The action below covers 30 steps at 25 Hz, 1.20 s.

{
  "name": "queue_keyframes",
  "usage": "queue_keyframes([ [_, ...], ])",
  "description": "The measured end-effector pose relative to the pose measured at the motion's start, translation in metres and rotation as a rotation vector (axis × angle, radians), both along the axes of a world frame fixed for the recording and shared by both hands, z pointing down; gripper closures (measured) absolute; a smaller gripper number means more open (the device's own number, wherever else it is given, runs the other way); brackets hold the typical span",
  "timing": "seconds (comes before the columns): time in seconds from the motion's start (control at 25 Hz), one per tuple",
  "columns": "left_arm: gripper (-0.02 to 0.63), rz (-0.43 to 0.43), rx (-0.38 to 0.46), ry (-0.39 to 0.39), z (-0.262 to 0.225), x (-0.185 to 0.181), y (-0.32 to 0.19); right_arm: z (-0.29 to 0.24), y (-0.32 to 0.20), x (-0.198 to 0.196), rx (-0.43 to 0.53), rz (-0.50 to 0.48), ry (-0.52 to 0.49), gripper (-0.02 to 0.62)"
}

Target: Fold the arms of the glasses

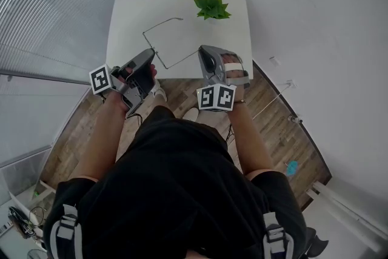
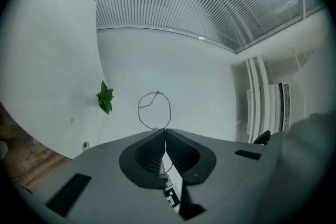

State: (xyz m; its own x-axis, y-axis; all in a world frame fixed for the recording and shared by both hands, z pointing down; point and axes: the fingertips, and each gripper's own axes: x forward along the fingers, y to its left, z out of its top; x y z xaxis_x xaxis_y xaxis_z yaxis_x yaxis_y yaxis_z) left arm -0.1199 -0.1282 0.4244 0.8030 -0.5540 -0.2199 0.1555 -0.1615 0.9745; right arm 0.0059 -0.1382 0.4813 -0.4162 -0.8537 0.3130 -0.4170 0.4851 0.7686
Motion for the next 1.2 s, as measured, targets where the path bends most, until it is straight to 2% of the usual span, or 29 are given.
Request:
queue_keyframes([
  [0.68, 0.594, 0.005, -0.006, -0.008, 0.011, 0.016, -0.011, 0.006, -0.015, 0.015, 0.024, -0.026, 0.05, 0.555],
  [0.92, 0.594, 0.014, -0.009, -0.006, 0.003, 0.004, -0.007, -0.006, -0.013, 0.001, 0.036, -0.03, 0.063, 0.555],
  [1.2, 0.594, 0.027, -0.01, -0.003, 0.002, 0.011, -0.005, -0.008, -0.013, 0.004, 0.046, -0.032, 0.075, 0.555],
])
